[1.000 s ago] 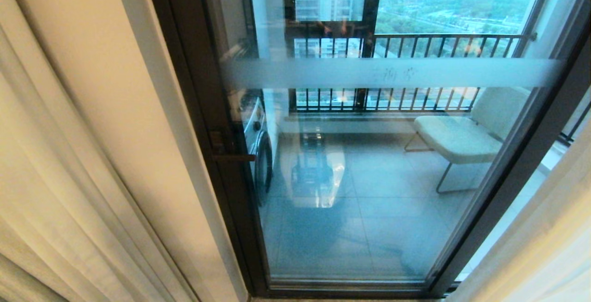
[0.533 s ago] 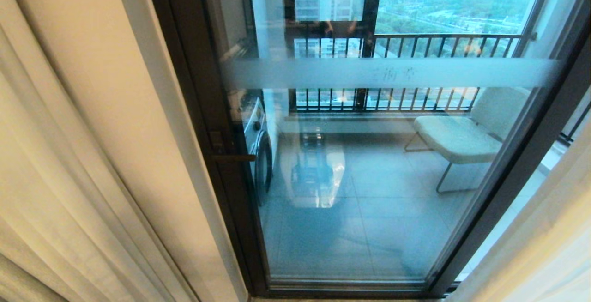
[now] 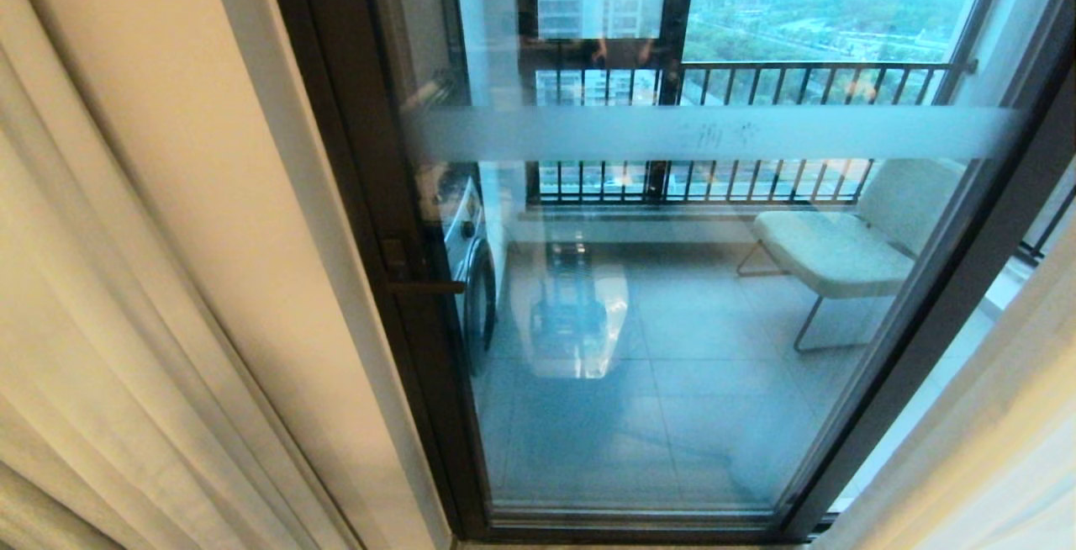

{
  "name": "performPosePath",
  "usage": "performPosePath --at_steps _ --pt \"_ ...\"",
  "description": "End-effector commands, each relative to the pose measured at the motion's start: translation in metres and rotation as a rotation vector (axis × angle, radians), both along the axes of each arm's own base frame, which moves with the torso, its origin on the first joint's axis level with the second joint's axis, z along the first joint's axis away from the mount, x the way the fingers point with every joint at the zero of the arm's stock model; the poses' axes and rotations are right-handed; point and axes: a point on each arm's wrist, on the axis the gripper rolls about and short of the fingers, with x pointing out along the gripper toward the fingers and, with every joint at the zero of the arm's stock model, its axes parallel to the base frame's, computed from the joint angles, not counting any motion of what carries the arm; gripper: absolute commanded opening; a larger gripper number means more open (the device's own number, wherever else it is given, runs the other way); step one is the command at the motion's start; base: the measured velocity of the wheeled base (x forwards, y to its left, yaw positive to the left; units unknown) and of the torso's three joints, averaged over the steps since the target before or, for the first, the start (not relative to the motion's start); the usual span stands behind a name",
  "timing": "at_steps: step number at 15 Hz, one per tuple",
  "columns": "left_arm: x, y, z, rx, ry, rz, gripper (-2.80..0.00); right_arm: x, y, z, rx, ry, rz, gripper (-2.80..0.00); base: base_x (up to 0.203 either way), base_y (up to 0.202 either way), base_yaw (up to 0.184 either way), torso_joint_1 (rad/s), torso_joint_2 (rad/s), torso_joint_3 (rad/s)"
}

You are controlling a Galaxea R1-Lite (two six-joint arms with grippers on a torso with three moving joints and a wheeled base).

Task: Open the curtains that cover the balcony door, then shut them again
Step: Pull the inner curtains open on both sides

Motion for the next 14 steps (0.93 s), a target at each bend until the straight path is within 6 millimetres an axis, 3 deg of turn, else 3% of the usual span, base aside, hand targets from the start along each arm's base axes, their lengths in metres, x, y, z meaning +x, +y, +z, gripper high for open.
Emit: performPosePath --at_steps 1,5,14 --pt "-0.0001 0.0000 -0.0001 0.001 -0.001 0.000 -2.80 0.0000 0.0000 0.0000 -0.001 0.000 0.002 -2.80 0.000 0.000 0.000 0.000 0.00 0.000" --pt "-0.0001 0.0000 -0.0002 0.004 0.000 0.000 -2.80 0.0000 0.0000 0.0000 -0.001 0.000 0.000 -2.80 0.001 -0.024 0.001 -0.001 0.00 0.002" --pt "-0.0001 0.0000 -0.0001 0.003 -0.001 0.000 -2.80 0.0000 0.0000 0.0000 -0.001 0.000 0.001 -2.80 0.000 -0.186 -0.002 0.003 0.00 0.003"
